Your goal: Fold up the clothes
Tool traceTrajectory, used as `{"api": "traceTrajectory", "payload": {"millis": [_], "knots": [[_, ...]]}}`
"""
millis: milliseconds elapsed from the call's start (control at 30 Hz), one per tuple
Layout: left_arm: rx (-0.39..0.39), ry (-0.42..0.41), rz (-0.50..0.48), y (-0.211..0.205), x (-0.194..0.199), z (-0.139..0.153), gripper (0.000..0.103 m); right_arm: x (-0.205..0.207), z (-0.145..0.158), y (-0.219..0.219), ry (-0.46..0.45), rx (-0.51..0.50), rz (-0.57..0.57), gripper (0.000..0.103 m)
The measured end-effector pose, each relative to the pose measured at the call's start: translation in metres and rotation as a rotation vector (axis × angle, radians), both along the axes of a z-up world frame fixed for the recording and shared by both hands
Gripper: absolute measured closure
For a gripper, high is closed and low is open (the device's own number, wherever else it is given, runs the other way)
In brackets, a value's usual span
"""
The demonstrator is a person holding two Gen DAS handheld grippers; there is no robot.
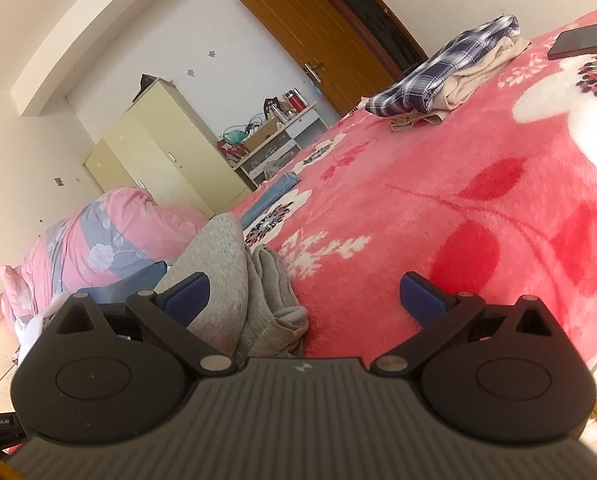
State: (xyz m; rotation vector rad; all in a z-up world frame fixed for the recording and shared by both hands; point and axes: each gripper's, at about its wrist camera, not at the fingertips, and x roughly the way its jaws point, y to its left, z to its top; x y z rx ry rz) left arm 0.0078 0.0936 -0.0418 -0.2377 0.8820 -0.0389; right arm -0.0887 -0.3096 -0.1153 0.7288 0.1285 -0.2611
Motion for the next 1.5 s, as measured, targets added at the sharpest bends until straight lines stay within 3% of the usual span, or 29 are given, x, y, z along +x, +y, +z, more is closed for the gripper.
{"api": "traceTrajectory", "payload": {"millis": [200,733,867,1033,1500], "knots": [[0.003,-0.021,-0.012,0.005,-0.001,0.001,0.0,-0.002,0.001,0.0,0.0,0.008,0.001,0.001],[-0.091,-0.052,0.005,0.014,-0.003,0.007,0.0,-0.001,-0.002,-0.002,-0.003,0.021,0.002,0.001],[-0.061,-0.061,-0.024,0.009,-0.003,0.011,0.0,-0.002,-0.002,-0.002,-0.004,0.024,0.003,0.001],[0.042,-0.1,-0.041,0.002,-0.004,0.018,0.0,-0.002,-0.003,-0.003,-0.008,0.029,0.005,0.001],[0.047,-0.171,0.058,0.032,-0.003,0.042,0.0,-0.003,-0.004,-0.003,-0.016,0.037,0.007,0.001]]}}
